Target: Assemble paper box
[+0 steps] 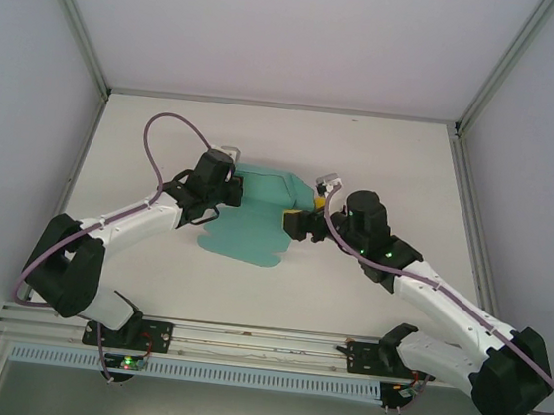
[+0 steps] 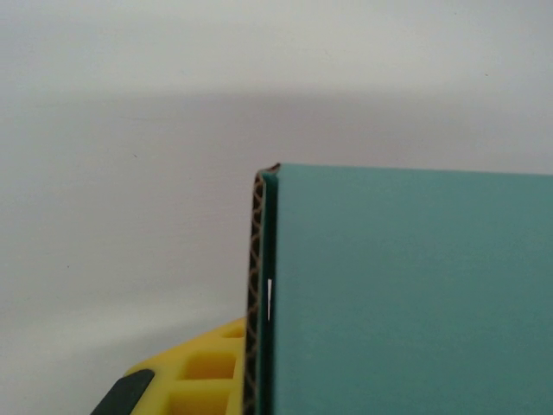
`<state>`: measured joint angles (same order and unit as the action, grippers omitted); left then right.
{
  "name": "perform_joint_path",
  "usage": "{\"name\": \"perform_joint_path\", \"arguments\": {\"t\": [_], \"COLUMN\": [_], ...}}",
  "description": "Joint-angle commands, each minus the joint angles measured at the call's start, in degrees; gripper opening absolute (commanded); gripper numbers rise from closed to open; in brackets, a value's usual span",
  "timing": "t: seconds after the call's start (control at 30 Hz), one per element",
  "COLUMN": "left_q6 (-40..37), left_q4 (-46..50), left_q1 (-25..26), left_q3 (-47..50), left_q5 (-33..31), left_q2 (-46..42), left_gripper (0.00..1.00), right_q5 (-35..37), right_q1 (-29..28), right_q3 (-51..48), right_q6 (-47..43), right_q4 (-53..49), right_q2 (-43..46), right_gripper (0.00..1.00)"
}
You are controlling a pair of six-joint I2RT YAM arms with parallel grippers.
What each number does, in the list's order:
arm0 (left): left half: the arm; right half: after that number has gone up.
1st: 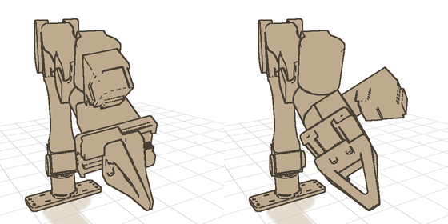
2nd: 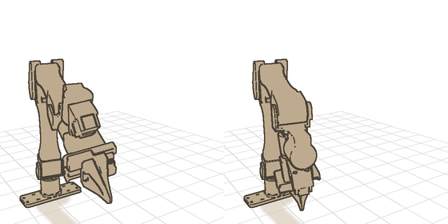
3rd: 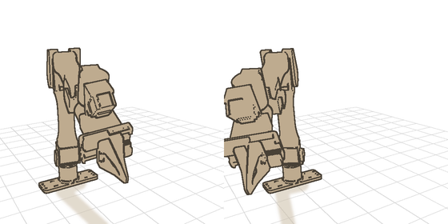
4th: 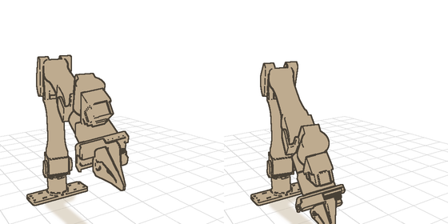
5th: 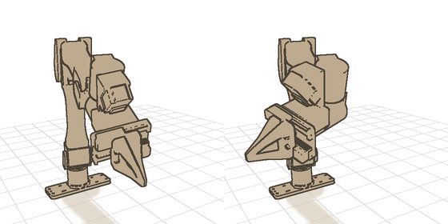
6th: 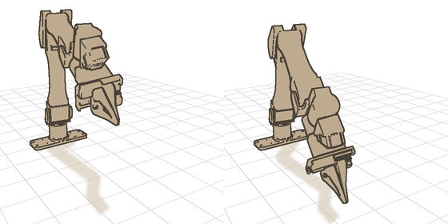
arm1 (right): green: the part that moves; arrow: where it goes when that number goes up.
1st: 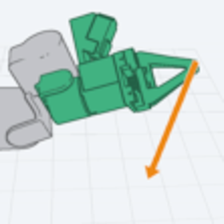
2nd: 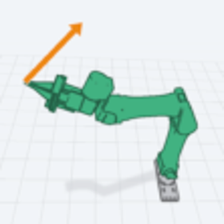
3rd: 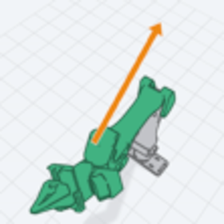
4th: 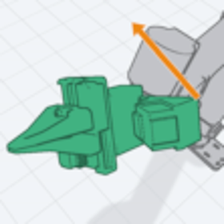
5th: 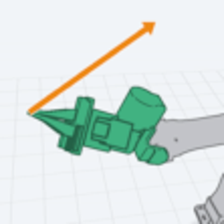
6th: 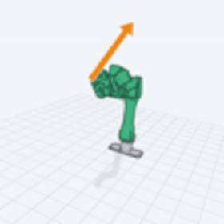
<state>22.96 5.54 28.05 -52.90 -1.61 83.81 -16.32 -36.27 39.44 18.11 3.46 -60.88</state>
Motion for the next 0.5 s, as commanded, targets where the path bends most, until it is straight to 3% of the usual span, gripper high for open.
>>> {"name": "perform_joint_path", "arguments": {"t": [0.0,0.13,0.33,0.47], "left_q6": [0.31,0.60,1.90,2.10], "left_q4": [0.69,-0.54,1.68,3.13], "left_q1": [0.17,0.21,0.25,0.24], "left_q3": [-1.48,-0.71,-1.23,-1.56], "left_q5": [0.52,2.29,0.60,-1.16], "left_q2": [-0.03,-1.70,-3.37,-3.09], "left_gripper": [0.00,0.00,0.00,0.00], "right_q5": [-2.69,7.73,23.39,30.84], "right_q1": [-0.82,-0.90,-2.71,-4.35], "right_q3": [-0.42,3.22,6.99,9.51], "right_q6": [1.31,0.55,1.66,2.86], "right_q4": [2.91,-2.67,-5.99,-9.79], "right_q2": [-0.06,-3.25,-7.28,-9.23], "right_gripper": [0.81,0.66,0.19,0.15]}}
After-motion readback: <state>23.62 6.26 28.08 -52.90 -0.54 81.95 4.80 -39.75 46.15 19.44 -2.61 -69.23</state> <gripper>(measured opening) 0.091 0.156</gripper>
